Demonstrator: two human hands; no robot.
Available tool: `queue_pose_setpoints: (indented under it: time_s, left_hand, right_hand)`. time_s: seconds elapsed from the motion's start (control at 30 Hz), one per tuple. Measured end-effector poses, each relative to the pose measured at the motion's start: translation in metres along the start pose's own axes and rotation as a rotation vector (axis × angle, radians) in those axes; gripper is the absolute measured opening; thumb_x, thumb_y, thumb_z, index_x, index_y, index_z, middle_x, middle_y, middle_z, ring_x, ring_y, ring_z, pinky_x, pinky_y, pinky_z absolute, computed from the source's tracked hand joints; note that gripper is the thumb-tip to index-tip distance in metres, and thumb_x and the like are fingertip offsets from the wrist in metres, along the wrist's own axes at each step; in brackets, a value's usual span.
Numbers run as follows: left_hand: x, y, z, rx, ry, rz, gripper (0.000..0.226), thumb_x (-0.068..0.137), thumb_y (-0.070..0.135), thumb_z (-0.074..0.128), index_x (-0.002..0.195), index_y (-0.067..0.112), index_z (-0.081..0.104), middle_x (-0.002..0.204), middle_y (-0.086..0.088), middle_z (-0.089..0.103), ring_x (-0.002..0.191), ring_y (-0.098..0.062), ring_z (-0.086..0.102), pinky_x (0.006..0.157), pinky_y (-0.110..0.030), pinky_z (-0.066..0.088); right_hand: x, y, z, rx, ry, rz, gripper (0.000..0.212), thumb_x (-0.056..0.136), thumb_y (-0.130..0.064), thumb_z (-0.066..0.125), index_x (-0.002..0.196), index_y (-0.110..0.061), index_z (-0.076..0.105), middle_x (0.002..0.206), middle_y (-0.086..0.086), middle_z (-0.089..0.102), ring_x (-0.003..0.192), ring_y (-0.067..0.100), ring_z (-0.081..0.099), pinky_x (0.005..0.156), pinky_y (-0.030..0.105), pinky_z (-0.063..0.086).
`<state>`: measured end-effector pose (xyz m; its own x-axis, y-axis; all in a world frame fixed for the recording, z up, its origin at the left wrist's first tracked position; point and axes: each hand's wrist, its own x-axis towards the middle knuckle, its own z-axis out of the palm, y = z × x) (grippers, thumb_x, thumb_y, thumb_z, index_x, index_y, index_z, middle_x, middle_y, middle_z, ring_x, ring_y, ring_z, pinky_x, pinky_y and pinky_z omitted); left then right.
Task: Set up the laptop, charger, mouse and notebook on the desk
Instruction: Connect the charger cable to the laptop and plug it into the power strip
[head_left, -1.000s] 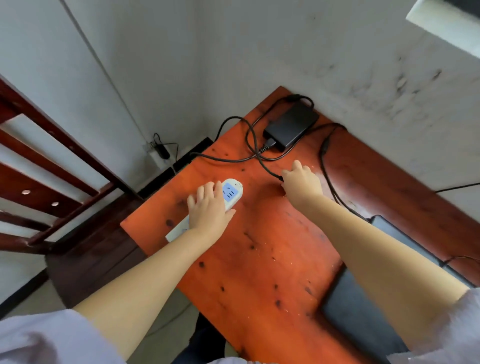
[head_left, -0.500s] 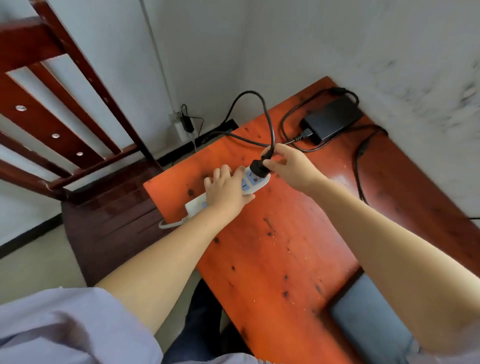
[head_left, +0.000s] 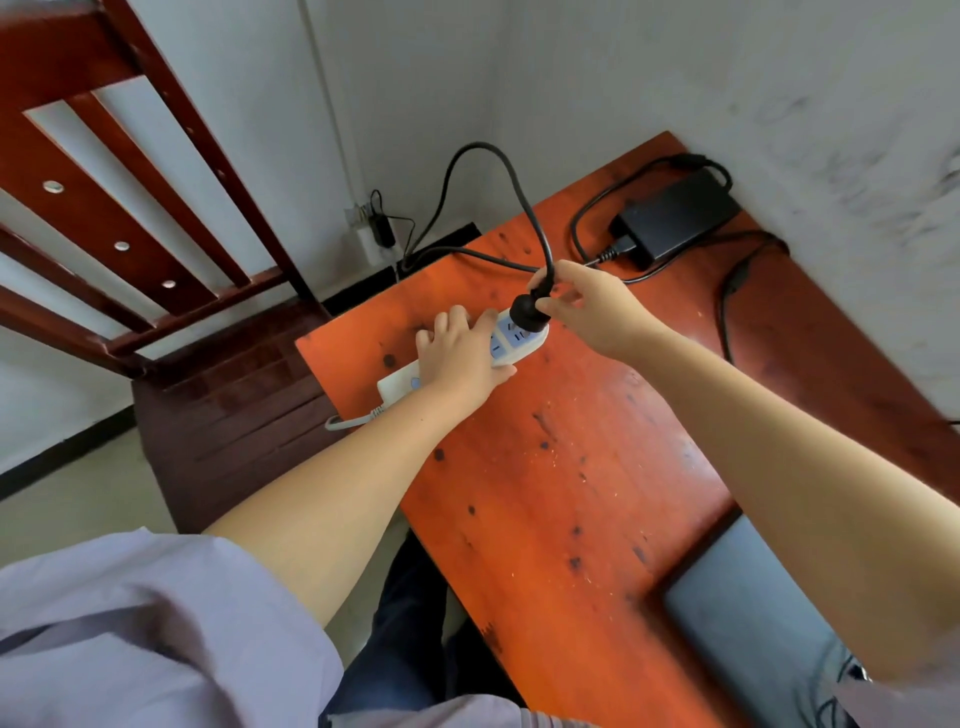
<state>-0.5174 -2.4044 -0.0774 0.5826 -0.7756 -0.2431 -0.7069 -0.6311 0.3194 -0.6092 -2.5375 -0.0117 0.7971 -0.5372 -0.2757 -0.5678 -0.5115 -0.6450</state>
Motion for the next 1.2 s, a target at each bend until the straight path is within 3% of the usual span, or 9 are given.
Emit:
queue_pose_setpoints:
  time_s: [0.23,0.67,1.0,1.2]
  left_hand:
    - [0.000,0.000,0.000,0.022,0.004,-0.002,0.070,0.082,0.053,0.057,0.141,0.026,0.030,0.130,-0.009,0.042,0.122,-0.026,0.037,0.097,-0.039,0.032]
    - [-0.001,0.000,-0.002,0.011,0.006,0.011,0.070,0.082,0.051,0.058,0.141,0.025,0.031,0.129,-0.008,0.042,0.121,-0.025,0.037,0.098,-0.039,0.032]
    - [-0.001,0.000,0.000,0.020,0.011,0.010,0.069,0.082,0.052,0.058,0.140,0.026,0.031,0.130,-0.008,0.042,0.122,-0.025,0.037,0.097,-0.039,0.032]
    - [0.000,0.000,0.000,0.038,0.005,0.001,0.070,0.083,0.053,0.057,0.142,0.026,0.029,0.131,-0.009,0.041,0.122,-0.026,0.037,0.097,-0.039,0.032]
  right_hand:
    - [0.004,-0.010,-0.002,-0.058,-0.051,-0.040,0.018,0.090,-0.014,0.052,0.105,-0.022,0.059,0.104,-0.015,0.057,0.090,0.013,0.055,0.077,0.027,0.044]
    - [-0.001,-0.004,-0.002,-0.049,-0.008,-0.006,0.019,0.090,-0.014,0.053,0.106,-0.023,0.058,0.101,-0.009,0.058,0.090,0.014,0.057,0.073,0.025,0.042]
    - [-0.006,-0.004,0.000,0.010,-0.027,-0.034,0.021,0.087,-0.010,0.055,0.102,-0.024,0.056,0.102,-0.011,0.056,0.088,0.011,0.054,0.065,0.010,0.035]
    - [-0.002,-0.007,-0.003,-0.072,-0.043,-0.060,0.023,0.087,-0.006,0.056,0.105,-0.020,0.054,0.107,-0.008,0.057,0.097,0.016,0.058,0.080,0.030,0.046]
